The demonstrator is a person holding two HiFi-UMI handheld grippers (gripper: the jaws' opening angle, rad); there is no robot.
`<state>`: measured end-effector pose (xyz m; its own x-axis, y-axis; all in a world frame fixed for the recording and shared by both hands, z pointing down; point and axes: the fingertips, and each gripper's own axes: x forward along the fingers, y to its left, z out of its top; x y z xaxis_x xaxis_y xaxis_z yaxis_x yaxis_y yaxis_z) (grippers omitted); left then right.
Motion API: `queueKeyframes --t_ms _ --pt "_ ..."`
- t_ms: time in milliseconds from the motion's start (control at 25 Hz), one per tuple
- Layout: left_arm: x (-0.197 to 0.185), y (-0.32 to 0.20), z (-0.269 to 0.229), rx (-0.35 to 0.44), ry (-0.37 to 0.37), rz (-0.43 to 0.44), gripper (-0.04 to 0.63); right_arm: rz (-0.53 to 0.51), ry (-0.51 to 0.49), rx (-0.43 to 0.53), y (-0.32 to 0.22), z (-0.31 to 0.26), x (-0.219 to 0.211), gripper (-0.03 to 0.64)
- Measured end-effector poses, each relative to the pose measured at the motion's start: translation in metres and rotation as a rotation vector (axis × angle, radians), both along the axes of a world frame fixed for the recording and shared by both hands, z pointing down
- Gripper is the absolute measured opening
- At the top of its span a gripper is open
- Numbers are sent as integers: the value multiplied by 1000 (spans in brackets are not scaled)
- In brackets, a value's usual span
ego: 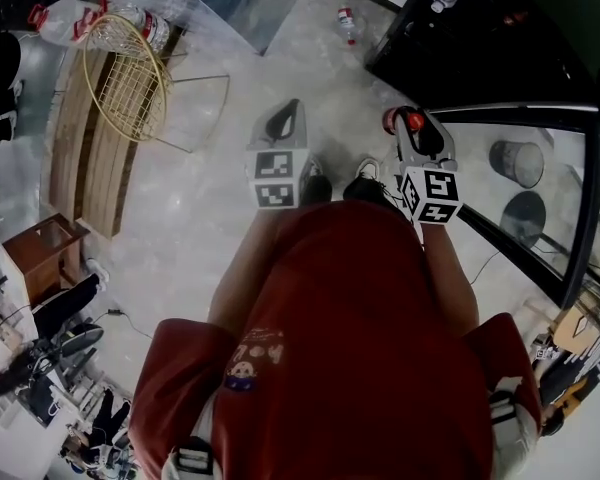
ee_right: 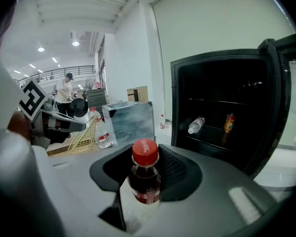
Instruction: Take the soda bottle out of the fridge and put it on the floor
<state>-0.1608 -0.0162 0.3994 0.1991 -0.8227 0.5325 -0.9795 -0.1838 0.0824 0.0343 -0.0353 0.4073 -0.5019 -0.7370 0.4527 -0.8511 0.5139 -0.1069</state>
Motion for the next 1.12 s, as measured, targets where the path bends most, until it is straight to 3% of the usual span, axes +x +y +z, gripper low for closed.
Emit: queueKeyframes --t_ms 800,1120 --pt "43 15 60 -109 14 -3 0 -49 61 -135 11 80 25 152" --pt "47 13 139 -175 35 9 1 -78 114 -208 14 158 20 152"
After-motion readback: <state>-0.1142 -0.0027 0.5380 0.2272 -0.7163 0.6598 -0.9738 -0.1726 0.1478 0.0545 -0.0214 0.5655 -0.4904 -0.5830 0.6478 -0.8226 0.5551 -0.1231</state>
